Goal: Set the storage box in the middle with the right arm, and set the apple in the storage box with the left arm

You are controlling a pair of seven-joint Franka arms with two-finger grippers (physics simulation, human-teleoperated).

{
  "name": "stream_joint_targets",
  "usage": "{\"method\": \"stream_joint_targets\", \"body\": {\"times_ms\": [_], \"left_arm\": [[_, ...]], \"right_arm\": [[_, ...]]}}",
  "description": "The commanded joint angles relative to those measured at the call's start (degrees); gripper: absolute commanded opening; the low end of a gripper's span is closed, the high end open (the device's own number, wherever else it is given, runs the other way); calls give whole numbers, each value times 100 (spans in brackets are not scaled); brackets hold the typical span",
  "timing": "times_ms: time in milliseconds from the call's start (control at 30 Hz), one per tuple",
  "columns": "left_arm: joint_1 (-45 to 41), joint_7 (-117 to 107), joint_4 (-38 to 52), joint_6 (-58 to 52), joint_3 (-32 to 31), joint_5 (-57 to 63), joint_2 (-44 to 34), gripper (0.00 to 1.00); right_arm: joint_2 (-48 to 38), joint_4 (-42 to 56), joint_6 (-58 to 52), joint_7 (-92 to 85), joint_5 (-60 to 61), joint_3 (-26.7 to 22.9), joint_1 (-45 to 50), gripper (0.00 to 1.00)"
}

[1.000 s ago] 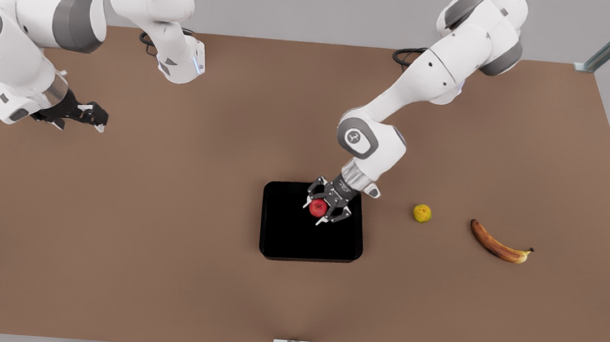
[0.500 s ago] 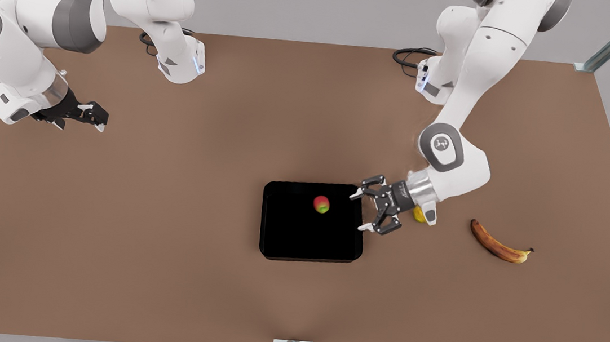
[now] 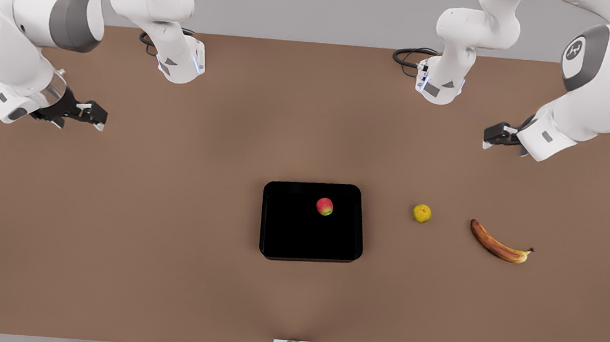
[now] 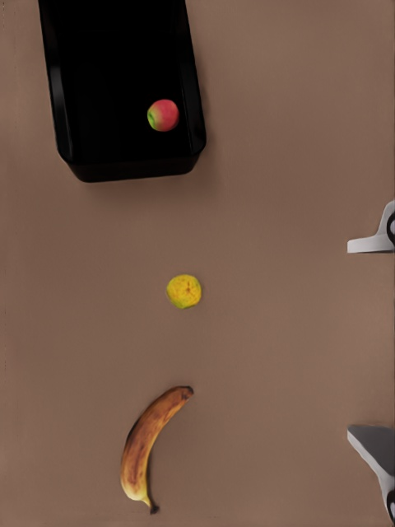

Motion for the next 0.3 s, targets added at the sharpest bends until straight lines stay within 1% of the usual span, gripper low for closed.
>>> {"method": "stream_joint_targets", "body": {"times_ms": [0, 33, 100, 267], "left_arm": [[185, -1, -2, 49, -1, 346, 16, 100], [177, -18, 86, 225, -36, 337, 454, 100], [177, -89, 964, -20, -62, 311, 1149, 100], [159, -98, 1053, -38, -62, 284, 1211, 100]], "right_arm": [[0, -10, 3, 0, -1, 0, 11, 100], [0, -2, 3, 0, 0, 0, 11, 100], [0, -2, -5, 0, 8, 0, 11, 100], [-18, -28, -5, 0, 8, 0, 11, 100]]}}
